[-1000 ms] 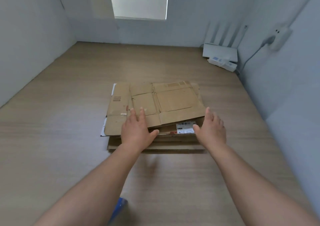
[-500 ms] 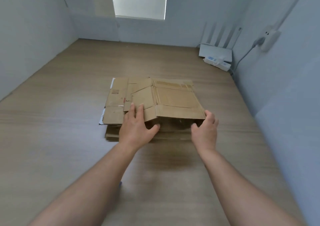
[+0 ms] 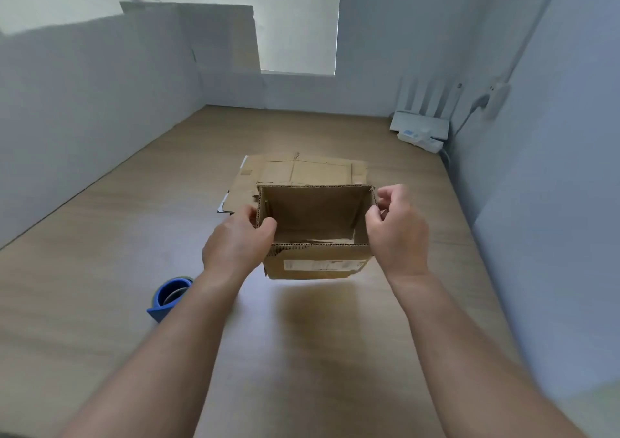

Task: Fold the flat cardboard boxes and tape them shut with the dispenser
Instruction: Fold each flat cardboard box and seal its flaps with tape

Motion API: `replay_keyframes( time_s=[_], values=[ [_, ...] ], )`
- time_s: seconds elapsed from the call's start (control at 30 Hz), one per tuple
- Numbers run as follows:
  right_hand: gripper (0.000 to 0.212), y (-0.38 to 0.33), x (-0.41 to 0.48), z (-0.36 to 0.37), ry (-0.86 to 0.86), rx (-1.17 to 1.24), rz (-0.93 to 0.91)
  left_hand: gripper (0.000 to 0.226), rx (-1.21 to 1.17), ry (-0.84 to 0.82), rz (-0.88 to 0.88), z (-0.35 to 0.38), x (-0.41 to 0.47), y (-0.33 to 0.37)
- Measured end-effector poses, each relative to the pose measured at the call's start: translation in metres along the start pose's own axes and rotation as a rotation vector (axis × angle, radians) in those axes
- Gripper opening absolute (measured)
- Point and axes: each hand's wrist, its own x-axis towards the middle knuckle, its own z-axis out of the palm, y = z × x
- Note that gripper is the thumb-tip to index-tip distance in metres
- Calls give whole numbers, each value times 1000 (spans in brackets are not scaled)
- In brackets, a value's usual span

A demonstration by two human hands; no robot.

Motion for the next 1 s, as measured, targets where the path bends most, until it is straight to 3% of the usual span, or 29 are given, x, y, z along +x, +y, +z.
replay_keyframes(
  time_s=[0.13, 0.23, 0.33, 0.43, 0.5, 0.57, 0.67, 0.73, 0.83, 1.0],
  values=[
    [12, 5, -25, -8, -243, -175, -3, 40, 27, -91, 13, 10, -28, -12],
    [17, 13, -44, -7, -429, -126, 87, 63, -114, -252, 91, 15, -42, -33],
    [42, 16, -52, -12, -676, 10, 164, 94, -118, -501, 122, 13, -45, -52],
    [72, 14, -55, -16, -831, 232, 221, 84, -62, -590, 131, 13, -43, -61],
    [94, 13, -57, -13, -777, 235, 214, 68, -54, -595, 144, 16, -41, -64],
    [102, 12, -57, -10, -662, 64, 194, 39, -140, -553, 129, 17, -39, -64],
    [79, 15, -57, -7, -577, -154, 206, 22, -169, -454, 126, 24, -34, -63],
    [55, 19, -58, -6, -562, -203, 223, 39, -135, -362, 89, 28, -29, -63],
    [41, 25, -64, -1, -570, -127, 281, 80, -133, -356, 73, 33, -20, -64],
    [29, 34, -72, 7, -547, 95, 346, 58, -95, -475, 157, 37, -19, -66]
  ],
)
